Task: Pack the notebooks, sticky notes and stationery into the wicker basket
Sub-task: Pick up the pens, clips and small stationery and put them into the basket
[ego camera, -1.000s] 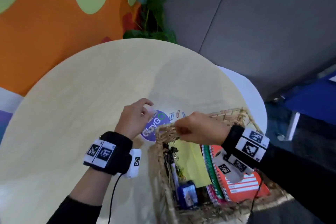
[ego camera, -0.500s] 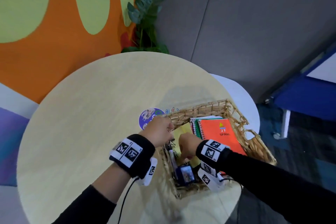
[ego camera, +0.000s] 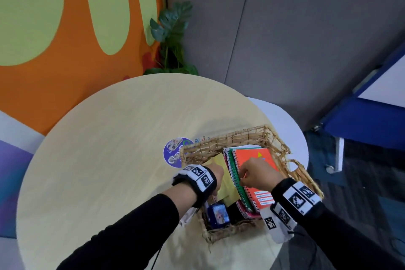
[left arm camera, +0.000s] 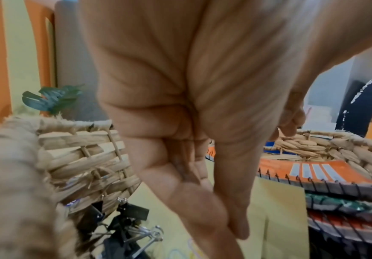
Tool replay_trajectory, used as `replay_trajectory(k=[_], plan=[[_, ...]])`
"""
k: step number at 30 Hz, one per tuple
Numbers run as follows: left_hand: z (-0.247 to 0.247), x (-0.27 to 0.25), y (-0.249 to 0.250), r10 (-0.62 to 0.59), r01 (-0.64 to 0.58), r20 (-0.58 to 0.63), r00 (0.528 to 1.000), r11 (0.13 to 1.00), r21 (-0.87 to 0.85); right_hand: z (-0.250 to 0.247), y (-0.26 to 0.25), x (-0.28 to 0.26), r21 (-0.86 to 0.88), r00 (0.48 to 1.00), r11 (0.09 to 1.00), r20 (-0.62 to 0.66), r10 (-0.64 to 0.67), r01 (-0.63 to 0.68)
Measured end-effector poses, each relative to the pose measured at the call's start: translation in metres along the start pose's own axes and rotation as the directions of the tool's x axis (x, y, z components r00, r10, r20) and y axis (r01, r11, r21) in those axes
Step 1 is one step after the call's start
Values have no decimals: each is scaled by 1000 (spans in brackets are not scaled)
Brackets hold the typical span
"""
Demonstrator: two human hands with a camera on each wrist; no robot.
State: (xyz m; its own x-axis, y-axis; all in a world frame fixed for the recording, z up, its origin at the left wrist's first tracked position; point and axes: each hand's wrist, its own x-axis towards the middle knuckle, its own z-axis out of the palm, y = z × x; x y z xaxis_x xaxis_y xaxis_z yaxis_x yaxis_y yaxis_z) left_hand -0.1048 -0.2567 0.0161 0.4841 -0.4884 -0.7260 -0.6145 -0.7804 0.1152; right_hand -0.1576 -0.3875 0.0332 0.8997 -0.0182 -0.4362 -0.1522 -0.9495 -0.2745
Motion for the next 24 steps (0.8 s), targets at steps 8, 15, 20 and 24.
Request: replay_trajectory(k=[8, 15, 20, 24], plan=[[-22, -11, -33, 67, -94, -92, 993, 939, -330, -35, -2, 18, -16, 995, 995, 38, -94, 95], [-70, -7, -125, -199, -115, -466, 862, 820, -561, -141, -5, 99, 150, 921, 971, -370, -119, 185], [-72, 43, -163, -275, 0, -413, 868, 833, -554, -158, -33, 180, -57, 798, 894, -430, -423, 444], [-61, 88, -168, -248, 41, -339, 907, 856, -516, -133, -45, 234, -282, 822, 794, -27, -568, 539]])
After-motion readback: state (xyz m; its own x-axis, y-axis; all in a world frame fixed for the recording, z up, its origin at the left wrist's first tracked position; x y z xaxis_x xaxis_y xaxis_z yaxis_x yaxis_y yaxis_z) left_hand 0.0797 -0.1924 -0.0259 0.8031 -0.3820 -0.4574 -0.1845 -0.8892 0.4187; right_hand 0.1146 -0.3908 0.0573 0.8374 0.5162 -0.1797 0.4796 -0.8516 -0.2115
